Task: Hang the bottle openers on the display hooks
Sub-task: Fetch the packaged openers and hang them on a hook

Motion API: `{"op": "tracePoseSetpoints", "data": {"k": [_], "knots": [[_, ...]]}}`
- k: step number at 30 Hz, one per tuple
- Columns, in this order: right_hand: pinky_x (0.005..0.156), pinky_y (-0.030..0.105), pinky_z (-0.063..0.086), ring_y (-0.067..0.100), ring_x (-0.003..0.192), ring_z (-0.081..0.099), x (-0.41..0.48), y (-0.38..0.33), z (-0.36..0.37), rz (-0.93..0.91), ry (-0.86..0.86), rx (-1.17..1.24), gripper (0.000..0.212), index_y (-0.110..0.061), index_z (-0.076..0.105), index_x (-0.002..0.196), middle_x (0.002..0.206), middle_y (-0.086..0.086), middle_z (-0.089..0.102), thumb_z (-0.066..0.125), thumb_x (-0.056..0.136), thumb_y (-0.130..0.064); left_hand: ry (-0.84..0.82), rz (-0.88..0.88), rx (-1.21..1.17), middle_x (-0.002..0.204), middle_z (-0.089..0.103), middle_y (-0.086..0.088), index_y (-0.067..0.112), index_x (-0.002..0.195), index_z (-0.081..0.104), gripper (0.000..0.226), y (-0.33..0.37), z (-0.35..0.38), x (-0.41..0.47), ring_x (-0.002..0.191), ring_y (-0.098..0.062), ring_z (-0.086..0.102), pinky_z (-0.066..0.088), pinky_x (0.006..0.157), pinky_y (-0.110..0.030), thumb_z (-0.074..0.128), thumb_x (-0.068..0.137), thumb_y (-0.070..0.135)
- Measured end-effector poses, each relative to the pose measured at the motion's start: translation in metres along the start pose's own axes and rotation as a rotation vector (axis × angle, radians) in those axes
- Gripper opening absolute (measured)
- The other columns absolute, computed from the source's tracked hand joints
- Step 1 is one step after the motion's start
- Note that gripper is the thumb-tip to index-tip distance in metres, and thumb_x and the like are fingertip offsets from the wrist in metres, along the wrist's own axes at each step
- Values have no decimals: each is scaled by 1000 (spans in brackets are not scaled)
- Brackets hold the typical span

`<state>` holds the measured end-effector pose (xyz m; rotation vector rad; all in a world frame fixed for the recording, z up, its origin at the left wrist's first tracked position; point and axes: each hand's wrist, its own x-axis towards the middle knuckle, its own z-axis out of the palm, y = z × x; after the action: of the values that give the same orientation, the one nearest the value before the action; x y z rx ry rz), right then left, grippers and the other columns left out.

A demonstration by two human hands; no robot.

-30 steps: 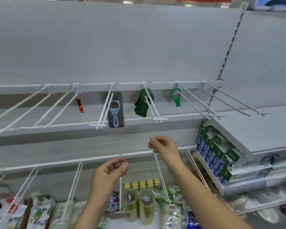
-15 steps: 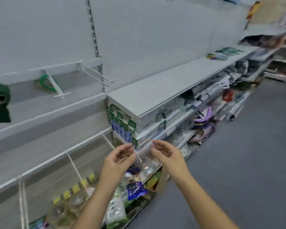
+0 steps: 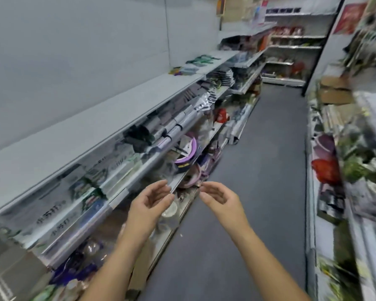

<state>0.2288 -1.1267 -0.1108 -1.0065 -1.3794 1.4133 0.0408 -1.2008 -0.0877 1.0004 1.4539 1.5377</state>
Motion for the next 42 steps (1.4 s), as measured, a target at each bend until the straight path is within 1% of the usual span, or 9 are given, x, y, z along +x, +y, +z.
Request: {"op": "tracePoseSetpoints", "data": {"k": [4, 7, 11, 17, 22, 28, 33, 38, 42], "knots": [[79, 16, 53, 4, 88, 70, 61, 5, -46, -13, 51, 0, 27, -9, 68, 112, 100, 0, 76, 73, 86, -3, -69, 17, -3, 110, 74, -13, 5, 121, 66, 39, -9, 59, 69, 96, -10, 71, 54, 79, -13, 71, 84, -5], [80, 18, 53, 5, 91, 70, 117, 9, -75, -10, 75, -23, 27, -16, 70, 109, 101, -1, 76, 74, 85, -4, -96, 13, -41, 109, 75, -10, 7, 120, 66, 39, -19, 97, 129, 103, -16, 71, 55, 85, -18, 73, 83, -3], [78, 16, 53, 3, 89, 70, 209, 11, -112, -2, 104, -55, 27, -13, 69, 110, 103, 2, 75, 73, 86, -1, -147, 28, -81, 110, 75, -7, 11, 121, 66, 41, -37, 144, 226, 104, -18, 71, 56, 92, -25, 74, 83, -2], [78, 14, 53, 2, 88, 70, 345, -12, -173, -12, 191, -91, 28, -17, 68, 108, 101, 0, 75, 70, 87, 1, -222, 15, -104, 109, 75, -6, 15, 116, 67, 40, -37, 226, 375, 107, -21, 70, 55, 88, -20, 74, 82, -4], [81, 17, 54, 7, 95, 71, 456, -22, -231, -41, 248, -93, 29, -16, 69, 113, 104, 0, 76, 72, 88, -5, -273, 48, -78, 111, 75, -5, 13, 118, 67, 39, -29, 293, 478, 104, -15, 71, 54, 90, -19, 74, 83, -3], [78, 13, 52, 2, 94, 71, 602, -6, -290, -27, 162, -86, 27, -23, 69, 111, 99, -6, 77, 71, 89, -7, -145, 51, -59, 107, 75, -9, 8, 116, 68, 37, -46, 365, 607, 102, -20, 71, 55, 83, -17, 73, 82, -6], [82, 17, 54, 5, 99, 70, 730, -12, -332, -1, 12, -97, 28, -27, 69, 113, 102, -9, 77, 73, 89, -14, -69, 43, -4, 109, 75, -3, 15, 116, 68, 37, -34, 422, 701, 104, -15, 71, 56, 88, -22, 75, 83, 1], [87, 21, 54, 4, 101, 69, 856, -40, -341, -48, -116, -113, 28, -27, 68, 117, 106, -10, 75, 72, 90, -20, 90, 95, 46, 109, 75, -1, 20, 114, 70, 36, -6, 433, 794, 102, -14, 71, 55, 84, -23, 76, 83, 5], [85, 21, 55, 4, 101, 68, 945, -48, -322, -81, -231, -110, 27, -30, 67, 116, 107, -10, 74, 72, 90, -24, 206, 134, 48, 106, 76, -1, 18, 114, 70, 33, 11, 432, 862, 97, -10, 71, 54, 78, -14, 76, 83, 7]]}}
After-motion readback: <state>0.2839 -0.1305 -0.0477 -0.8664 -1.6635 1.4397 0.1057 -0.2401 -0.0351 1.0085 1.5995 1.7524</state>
